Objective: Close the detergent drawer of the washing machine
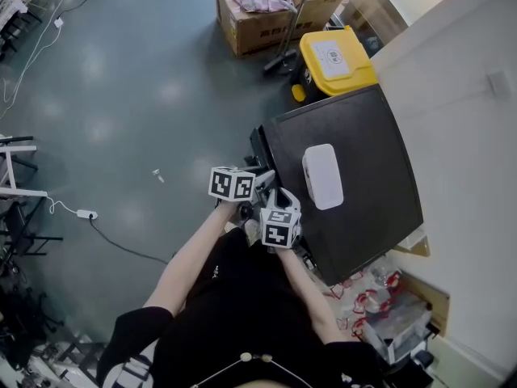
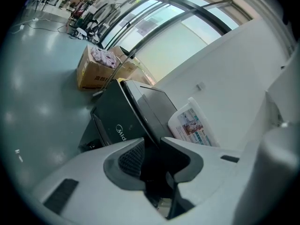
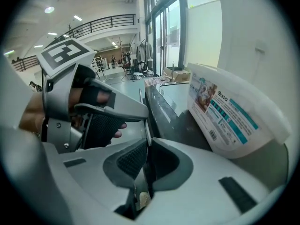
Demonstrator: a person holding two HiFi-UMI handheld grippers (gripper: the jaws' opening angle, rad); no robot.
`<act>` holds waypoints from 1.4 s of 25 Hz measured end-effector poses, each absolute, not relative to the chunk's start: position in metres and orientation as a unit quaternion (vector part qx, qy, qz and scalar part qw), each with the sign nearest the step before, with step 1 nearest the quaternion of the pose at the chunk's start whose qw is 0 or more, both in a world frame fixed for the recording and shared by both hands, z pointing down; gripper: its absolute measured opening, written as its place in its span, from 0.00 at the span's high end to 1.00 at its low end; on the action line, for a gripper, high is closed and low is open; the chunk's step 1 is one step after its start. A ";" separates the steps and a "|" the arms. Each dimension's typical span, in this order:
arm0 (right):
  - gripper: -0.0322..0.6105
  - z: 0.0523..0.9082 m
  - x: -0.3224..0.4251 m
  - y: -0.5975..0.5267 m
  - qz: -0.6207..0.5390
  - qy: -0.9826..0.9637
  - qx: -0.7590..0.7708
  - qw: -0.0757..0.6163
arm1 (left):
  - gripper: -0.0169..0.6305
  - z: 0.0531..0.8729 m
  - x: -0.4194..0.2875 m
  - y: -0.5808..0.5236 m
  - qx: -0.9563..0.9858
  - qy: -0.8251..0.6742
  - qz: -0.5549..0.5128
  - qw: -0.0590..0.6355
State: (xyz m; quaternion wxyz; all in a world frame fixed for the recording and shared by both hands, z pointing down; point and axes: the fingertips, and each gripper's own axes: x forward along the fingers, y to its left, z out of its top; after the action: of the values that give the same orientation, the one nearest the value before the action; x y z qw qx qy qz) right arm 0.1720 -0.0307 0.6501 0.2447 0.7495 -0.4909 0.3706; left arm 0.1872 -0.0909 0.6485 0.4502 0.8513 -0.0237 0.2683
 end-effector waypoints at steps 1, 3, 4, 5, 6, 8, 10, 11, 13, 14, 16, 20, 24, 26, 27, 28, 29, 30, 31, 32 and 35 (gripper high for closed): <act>0.89 0.650 0.172 -0.030 0.366 -0.492 0.748 0.255 | 0.82 0.648 0.188 -0.091 0.851 -0.021 0.268 0.451; 0.89 0.650 0.173 -0.030 0.361 -0.498 0.740 0.272 | 0.82 0.649 0.189 -0.091 0.850 -0.018 0.267 0.453; 0.89 0.649 0.173 -0.030 0.357 -0.500 0.738 0.278 | 0.82 0.649 0.189 -0.091 0.850 -0.017 0.267 0.453; 0.89 0.646 0.174 -0.030 0.346 -0.502 0.739 0.286 | 0.82 0.650 0.190 -0.091 0.850 -0.017 0.269 0.453; 0.88 0.641 0.176 -0.030 0.327 -0.504 0.742 0.298 | 0.82 0.651 0.190 -0.091 0.849 -0.017 0.271 0.453; 0.86 0.633 0.180 -0.030 0.291 -0.509 0.742 0.325 | 0.82 0.653 0.191 -0.091 0.848 -0.022 0.275 0.453; 0.78 0.636 0.184 -0.028 0.289 -0.519 0.727 0.345 | 0.82 0.654 0.192 -0.090 0.846 -0.026 0.275 0.457; 0.72 0.640 0.184 -0.028 0.297 -0.524 0.717 0.351 | 0.82 0.654 0.193 -0.090 0.845 -0.026 0.275 0.458; 0.72 0.643 0.184 -0.029 0.303 -0.528 0.707 0.358 | 0.82 0.653 0.194 -0.089 0.846 -0.025 0.279 0.454; 0.72 0.644 0.185 -0.030 0.302 -0.529 0.706 0.362 | 0.82 0.653 0.194 -0.089 0.845 -0.025 0.282 0.454; 0.70 0.645 0.188 -0.030 0.298 -0.529 0.707 0.363 | 0.82 0.653 0.194 -0.089 0.842 -0.025 0.281 0.460; 0.71 0.644 0.192 -0.030 0.281 -0.525 0.720 0.356 | 0.81 0.653 0.198 -0.088 0.838 -0.031 0.275 0.471; 0.77 0.643 0.196 -0.029 0.252 -0.508 0.738 0.366 | 0.78 0.651 0.209 -0.084 0.833 -0.042 0.256 0.489; 0.79 0.643 0.197 -0.031 0.249 -0.504 0.740 0.369 | 0.69 0.650 0.214 -0.084 0.831 -0.056 0.256 0.491; 0.79 0.644 0.198 -0.031 0.250 -0.506 0.739 0.369 | 0.69 0.650 0.215 -0.083 0.835 -0.057 0.260 0.482; 0.79 0.644 0.198 -0.030 0.252 -0.511 0.736 0.366 | 0.69 0.649 0.215 -0.082 0.839 -0.053 0.260 0.474; 0.80 0.643 0.198 -0.029 0.256 -0.519 0.732 0.359 | 0.69 0.647 0.213 -0.081 0.844 -0.045 0.254 0.470; 0.80 0.640 0.198 -0.028 0.259 -0.528 0.731 0.345 | 0.70 0.643 0.211 -0.081 0.851 -0.033 0.242 0.465; 0.82 0.635 0.198 -0.027 0.260 -0.537 0.735 0.322 | 0.74 0.635 0.207 -0.082 0.859 -0.023 0.226 0.458; 0.92 0.624 0.201 -0.027 0.257 -0.543 0.745 0.290 | 0.80 0.624 0.204 -0.084 0.872 -0.017 0.206 0.445; 0.94 0.571 0.207 -0.040 0.228 -0.577 0.767 0.163 | 0.86 0.569 0.193 -0.100 0.922 -0.012 0.124 0.366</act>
State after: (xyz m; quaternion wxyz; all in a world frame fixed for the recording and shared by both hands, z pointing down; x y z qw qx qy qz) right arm 0.2069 -0.0398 0.5712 0.1631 0.7672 -0.5770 0.2279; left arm 0.1933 -0.0998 0.5688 0.3657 0.9224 -0.0121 0.1236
